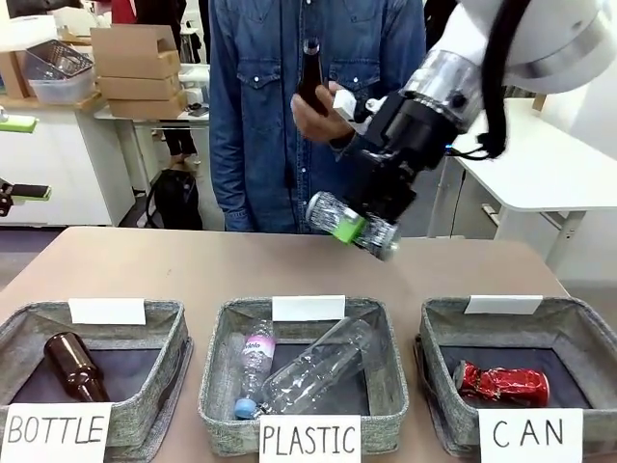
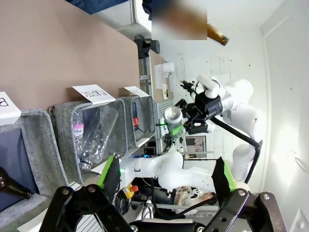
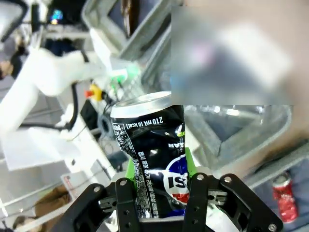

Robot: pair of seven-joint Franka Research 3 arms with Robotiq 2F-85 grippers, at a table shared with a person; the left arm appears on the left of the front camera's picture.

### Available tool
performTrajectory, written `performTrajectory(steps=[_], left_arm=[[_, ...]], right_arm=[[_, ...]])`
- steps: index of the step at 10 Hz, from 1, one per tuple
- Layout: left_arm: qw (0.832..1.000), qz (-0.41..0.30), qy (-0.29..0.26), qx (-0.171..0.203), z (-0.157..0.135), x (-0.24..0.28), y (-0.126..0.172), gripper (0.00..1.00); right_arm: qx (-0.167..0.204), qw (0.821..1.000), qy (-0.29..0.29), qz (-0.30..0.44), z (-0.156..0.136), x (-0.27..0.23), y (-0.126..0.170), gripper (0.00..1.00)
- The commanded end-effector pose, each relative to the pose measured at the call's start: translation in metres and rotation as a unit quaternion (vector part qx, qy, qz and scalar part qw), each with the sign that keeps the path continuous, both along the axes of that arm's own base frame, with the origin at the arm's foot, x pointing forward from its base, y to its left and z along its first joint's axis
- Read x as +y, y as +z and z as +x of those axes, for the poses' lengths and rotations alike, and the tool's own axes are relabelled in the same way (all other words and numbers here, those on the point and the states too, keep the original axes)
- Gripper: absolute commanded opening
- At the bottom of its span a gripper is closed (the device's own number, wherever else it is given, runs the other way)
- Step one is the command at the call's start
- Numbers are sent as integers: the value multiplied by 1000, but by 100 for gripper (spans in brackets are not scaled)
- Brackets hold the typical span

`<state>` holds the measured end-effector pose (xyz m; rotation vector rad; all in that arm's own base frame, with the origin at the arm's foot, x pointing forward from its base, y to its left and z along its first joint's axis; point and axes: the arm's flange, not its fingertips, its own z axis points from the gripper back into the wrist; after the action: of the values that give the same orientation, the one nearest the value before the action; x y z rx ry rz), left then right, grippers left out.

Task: Sort the can waste into the basket.
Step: Pick up the can waste from the table and place it in the right Fabric basket.

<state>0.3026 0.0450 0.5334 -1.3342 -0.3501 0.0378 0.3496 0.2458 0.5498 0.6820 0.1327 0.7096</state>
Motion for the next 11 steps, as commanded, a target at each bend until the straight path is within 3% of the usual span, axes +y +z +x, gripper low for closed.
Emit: performTrajectory(steps=[1, 2, 3, 4, 6, 8, 9, 11], left_arm=[[1000, 1, -5, -3, -3, 1, 1, 100], [1000, 1, -5, -3, -3, 1, 1, 100], [1000, 1, -5, -3, -3, 1, 1, 100], [1000, 1, -5, -3, -3, 1, 1, 100], [1000, 1, -5, -3, -3, 1, 1, 100], [1000, 1, -5, -3, -3, 1, 1, 100], [1000, 1, -5, -3, -3, 1, 1, 100], [1000, 1, -5, -3, -3, 1, 1, 100]], right_arm=[[35, 999, 21, 25, -54, -59, 2, 41], [44, 999, -2, 20, -79, -93, 0, 41], [33, 999, -29, 25, -94, -122, -3, 41], [4, 996, -92, 3, -98, -148, -10, 41], [-49, 982, -183, -6, -87, -204, -39, 41], [-79, 950, -290, -79, -69, -238, -72, 41], [-91, 936, -323, -102, -62, -246, -79, 41], [-120, 925, -342, -117, -51, -249, -88, 41]])
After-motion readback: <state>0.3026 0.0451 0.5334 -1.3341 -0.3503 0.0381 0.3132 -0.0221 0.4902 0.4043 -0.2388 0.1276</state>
